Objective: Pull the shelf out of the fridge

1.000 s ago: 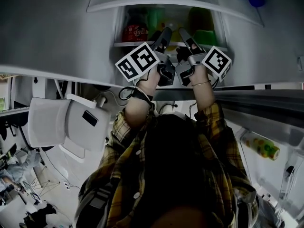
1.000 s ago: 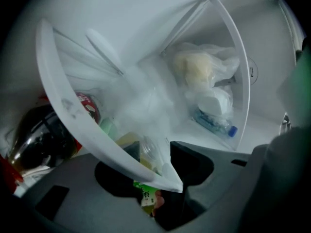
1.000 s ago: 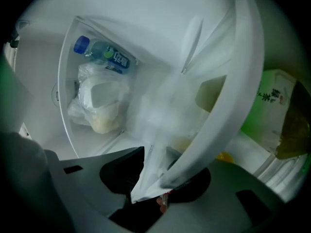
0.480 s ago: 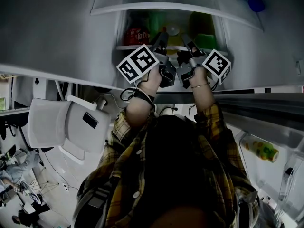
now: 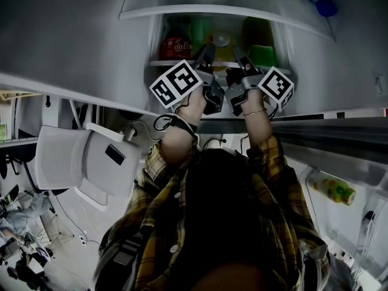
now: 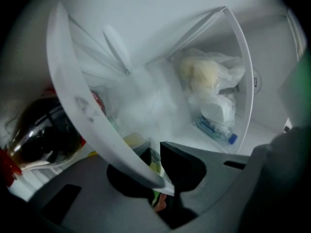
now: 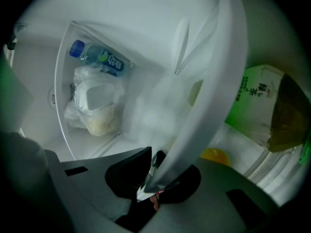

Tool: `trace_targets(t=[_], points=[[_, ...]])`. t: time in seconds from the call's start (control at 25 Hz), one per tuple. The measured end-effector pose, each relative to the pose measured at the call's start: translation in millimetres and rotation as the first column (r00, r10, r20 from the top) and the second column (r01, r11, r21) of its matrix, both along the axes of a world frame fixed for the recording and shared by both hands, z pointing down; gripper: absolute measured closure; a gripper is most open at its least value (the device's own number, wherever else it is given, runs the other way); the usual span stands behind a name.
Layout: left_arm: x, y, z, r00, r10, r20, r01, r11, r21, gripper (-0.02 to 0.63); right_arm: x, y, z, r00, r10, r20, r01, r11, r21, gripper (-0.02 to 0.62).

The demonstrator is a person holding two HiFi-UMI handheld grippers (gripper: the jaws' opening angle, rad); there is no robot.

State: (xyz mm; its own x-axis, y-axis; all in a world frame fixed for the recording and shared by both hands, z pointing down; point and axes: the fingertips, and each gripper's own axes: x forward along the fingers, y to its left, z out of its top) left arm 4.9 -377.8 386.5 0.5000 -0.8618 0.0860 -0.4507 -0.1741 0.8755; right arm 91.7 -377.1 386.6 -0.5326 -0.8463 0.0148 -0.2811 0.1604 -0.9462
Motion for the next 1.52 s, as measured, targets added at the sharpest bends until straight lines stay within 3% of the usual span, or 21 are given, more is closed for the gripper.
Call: trace_targets(t=[1.52], points=[[1.7,69.2,-1.5,0.998,0.042,-0.037,-0.043,0.999,-0.002,0.541,-0.2,68.1,-1.4,0.999,-0.032,-0.012,0.032,0.999,0.010,0.541]])
